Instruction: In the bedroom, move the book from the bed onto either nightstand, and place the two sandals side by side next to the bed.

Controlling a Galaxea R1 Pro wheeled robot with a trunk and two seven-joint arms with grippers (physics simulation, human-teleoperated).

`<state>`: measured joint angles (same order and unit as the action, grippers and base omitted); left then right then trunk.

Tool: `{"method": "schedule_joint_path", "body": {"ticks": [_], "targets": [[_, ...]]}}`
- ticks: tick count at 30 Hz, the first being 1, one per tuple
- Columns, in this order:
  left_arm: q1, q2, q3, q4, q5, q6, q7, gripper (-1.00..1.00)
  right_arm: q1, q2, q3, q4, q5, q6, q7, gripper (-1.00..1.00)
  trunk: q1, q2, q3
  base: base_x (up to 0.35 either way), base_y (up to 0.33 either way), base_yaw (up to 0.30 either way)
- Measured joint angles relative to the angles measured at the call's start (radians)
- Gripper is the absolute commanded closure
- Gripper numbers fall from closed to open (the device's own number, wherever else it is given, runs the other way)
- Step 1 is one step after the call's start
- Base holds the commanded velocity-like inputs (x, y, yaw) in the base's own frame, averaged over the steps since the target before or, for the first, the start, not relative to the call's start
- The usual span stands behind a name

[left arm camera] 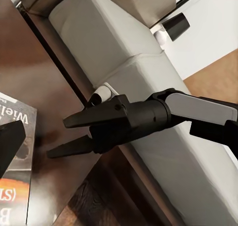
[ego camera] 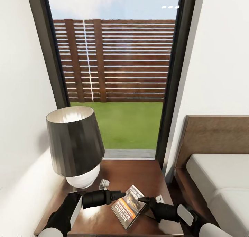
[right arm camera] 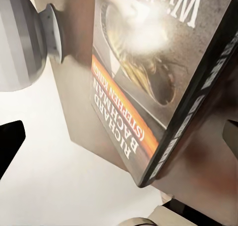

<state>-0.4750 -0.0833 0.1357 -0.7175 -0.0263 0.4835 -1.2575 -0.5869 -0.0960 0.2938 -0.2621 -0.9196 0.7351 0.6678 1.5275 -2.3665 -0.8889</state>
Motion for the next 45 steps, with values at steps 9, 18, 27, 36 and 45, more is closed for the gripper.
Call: {"method": "schedule_joint_path", "body": {"ticks": [9, 18, 27, 36, 45], "targets": [[0.000, 0.000, 0.000, 0.000, 0.000, 0.000, 0.000, -1.00, 0.000, 0.001, 0.000, 0.000, 0.000, 0.000, 0.000, -1.00, 0.000, 0.000, 0.000, -0.159, 0.000, 0.000], [0.000, 0.000, 0.001, 0.000, 0.000, 0.000, 0.000, -1.00, 0.000, 0.002, 0.000, 0.000, 0.000, 0.000, 0.000, -1.00, 0.000, 0.000, 0.000, -0.010, 0.000, 0.000], [0.000, 0.000, 0.000, 0.000, -0.001, 0.000, 0.000, -1.00, 0.000, 0.002, 0.000, 0.000, 0.000, 0.000, 0.000, -1.00, -0.031, 0.056, 0.025, 0.000, 0.000, 0.000], [0.000, 0.000, 0.000, 0.000, -0.001, 0.000, 0.000, -1.00, 0.000, 0.002, 0.000, 0.000, 0.000, 0.000, 0.000, -1.00, -0.065, 0.119, 0.053, 0.000, 0.000, 0.000], [0.000, 0.000, 0.000, 0.000, -0.001, 0.000, 0.000, -1.00, 0.000, 0.003, 0.001, 0.000, 0.000, -0.001, 0.000, -1.00, -0.100, 0.182, 0.081, 0.000, 0.000, 0.000]]}}
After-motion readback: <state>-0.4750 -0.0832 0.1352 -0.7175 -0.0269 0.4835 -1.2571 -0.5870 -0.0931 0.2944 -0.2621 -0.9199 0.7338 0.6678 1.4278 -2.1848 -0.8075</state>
